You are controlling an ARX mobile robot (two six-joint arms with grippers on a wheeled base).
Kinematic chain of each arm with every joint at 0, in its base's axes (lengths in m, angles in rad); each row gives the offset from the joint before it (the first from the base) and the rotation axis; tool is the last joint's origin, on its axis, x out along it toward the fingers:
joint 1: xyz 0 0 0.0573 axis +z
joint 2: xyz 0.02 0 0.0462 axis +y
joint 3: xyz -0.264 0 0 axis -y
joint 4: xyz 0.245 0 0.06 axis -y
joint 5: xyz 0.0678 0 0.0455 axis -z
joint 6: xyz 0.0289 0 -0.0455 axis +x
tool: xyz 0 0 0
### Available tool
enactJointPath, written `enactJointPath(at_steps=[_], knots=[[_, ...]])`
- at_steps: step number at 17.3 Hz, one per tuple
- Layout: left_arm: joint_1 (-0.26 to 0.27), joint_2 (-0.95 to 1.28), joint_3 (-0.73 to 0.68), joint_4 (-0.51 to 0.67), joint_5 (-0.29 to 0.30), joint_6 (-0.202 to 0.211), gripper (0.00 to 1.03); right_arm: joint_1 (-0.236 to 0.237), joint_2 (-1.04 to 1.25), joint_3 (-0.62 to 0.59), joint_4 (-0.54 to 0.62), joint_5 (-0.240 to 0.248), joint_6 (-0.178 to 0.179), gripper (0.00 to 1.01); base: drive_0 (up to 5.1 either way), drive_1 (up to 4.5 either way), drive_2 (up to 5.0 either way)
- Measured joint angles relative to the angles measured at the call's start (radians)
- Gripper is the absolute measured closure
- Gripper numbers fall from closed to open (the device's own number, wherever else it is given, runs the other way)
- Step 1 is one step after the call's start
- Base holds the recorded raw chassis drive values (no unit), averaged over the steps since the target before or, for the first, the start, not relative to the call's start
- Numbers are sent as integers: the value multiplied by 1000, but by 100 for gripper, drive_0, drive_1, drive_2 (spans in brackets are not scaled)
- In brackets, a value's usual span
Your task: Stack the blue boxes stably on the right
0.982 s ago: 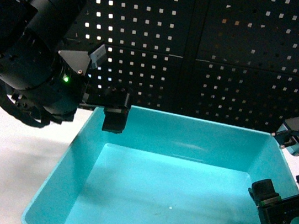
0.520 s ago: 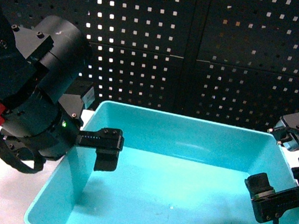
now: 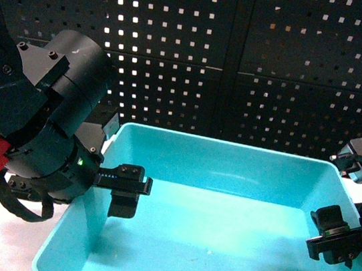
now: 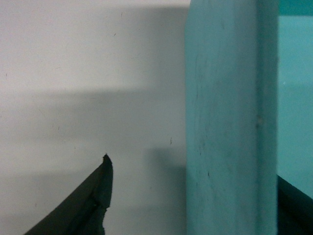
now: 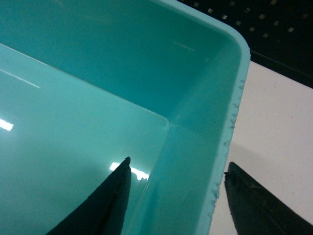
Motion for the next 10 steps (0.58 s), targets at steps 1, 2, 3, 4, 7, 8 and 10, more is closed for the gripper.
enactJointPath(at_steps=[1, 2, 3, 4, 7, 8, 10], knots=[[0, 0, -1, 5, 0, 0, 33, 1, 0, 0, -2, 0, 5, 50, 0, 0, 0], [1, 0, -2, 5, 0, 1, 42, 3, 0, 0, -1, 5, 5, 58, 0, 0, 0], [3, 0, -5, 9, 7, 1, 42, 7, 0, -1, 1, 10, 15, 67, 0, 0, 0], [6, 0, -6, 14, 10, 5, 34, 8, -1, -2, 1, 9, 40, 73, 0, 0, 0], [14, 0, -10, 30, 19, 8, 7, 6, -4, -6, 10, 7, 147, 89, 0, 0, 0], [14, 0, -13, 29, 19, 10, 3, 6, -6, -8, 7, -6, 159, 91, 0, 0, 0], [15, 0, -19, 34, 11, 8, 5, 5, -7, -13, 14, -8, 182, 93, 0, 0, 0]])
